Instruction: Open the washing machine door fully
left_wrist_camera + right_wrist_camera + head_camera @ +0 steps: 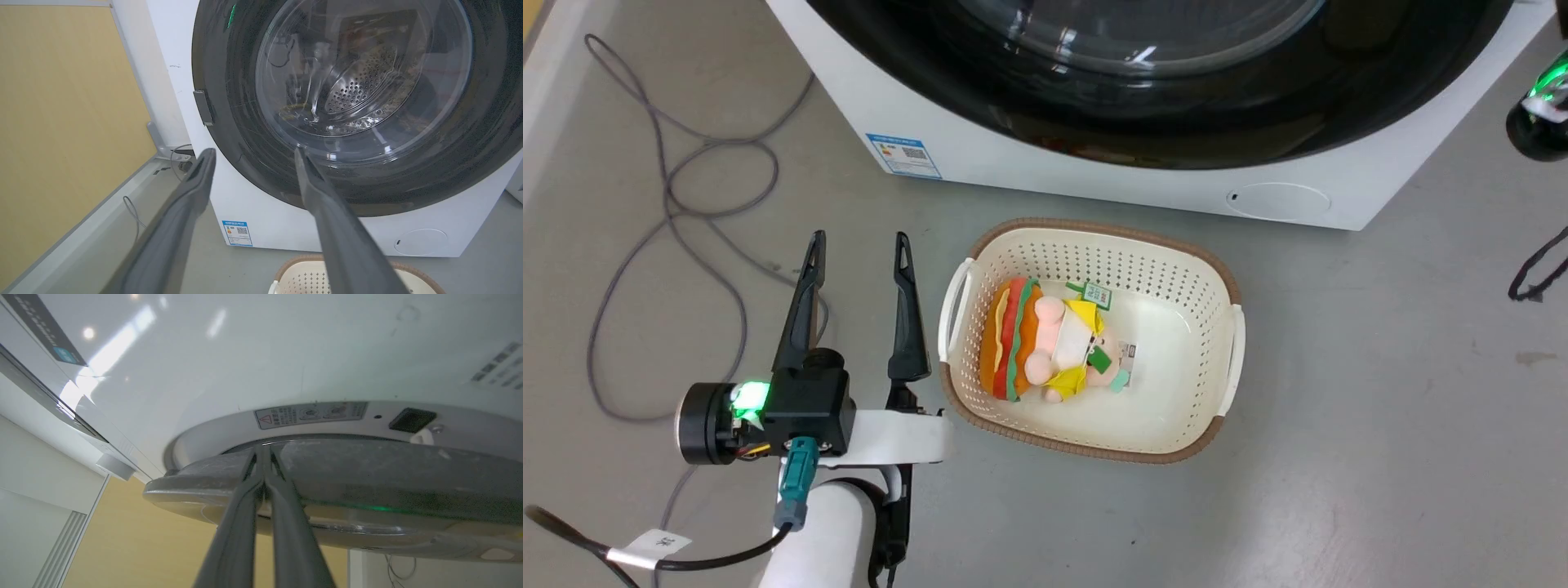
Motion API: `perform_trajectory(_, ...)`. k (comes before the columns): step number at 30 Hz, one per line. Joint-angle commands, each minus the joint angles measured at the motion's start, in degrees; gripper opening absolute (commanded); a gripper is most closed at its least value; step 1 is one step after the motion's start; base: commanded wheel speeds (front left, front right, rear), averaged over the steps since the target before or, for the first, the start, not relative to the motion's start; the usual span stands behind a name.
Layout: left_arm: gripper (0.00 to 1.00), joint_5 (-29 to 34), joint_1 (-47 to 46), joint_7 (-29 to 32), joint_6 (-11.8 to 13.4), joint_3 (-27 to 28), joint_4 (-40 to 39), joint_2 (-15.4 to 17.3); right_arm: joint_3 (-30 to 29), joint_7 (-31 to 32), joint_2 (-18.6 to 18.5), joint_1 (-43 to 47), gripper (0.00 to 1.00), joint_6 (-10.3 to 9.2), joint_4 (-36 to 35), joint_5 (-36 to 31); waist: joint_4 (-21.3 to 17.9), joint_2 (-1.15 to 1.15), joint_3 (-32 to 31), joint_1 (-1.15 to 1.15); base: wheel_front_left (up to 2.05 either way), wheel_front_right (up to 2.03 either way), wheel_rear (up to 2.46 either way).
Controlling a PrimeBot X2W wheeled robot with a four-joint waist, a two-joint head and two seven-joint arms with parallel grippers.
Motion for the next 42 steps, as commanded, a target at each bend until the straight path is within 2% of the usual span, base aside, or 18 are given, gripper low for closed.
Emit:
perform_trajectory(1, 1.0, -0.1, -0.7, -0.3, -0.1, 0.3, 0.1, 0.1, 1.8, 1.7, 1.6, 1.7, 0.0, 0.05, -0.2, -0.6, -0.3, 0.0, -0.2, 0.0, 0.0, 0.0, 0.0)
perform_trajectory(19, 1.0, 0.2, 0.8, -0.3, -0.5, 1.1, 0.9, 0.7, 7.1, 6.1, 3.0, 9.1, 0.0, 0.05, -3.9, -2.2, -3.1, 0.0, -3.3, 0.0, 0.0, 0.0, 0.0)
perform_trajectory(29, 1.0, 0.2, 2.2, -0.3, -1.0, 1.1, 1.5, 1.1, 8.7, 6.1, 4.6, 14.2, 0.0, 0.05, -6.5, -1.9, -4.5, 0.0, -6.0, 0.0, 0.0, 0.0, 0.0)
perform_trajectory(42, 1.0, 0.0, 5.3, -0.3, -1.2, 1.7, 2.1, 1.5, 11.2, 8.8, 6.8, 24.7, 0.0, 0.05, -13.2, -0.6, -5.0, 0.0, -10.8, 0.0, 0.0, 0.0, 0.0)
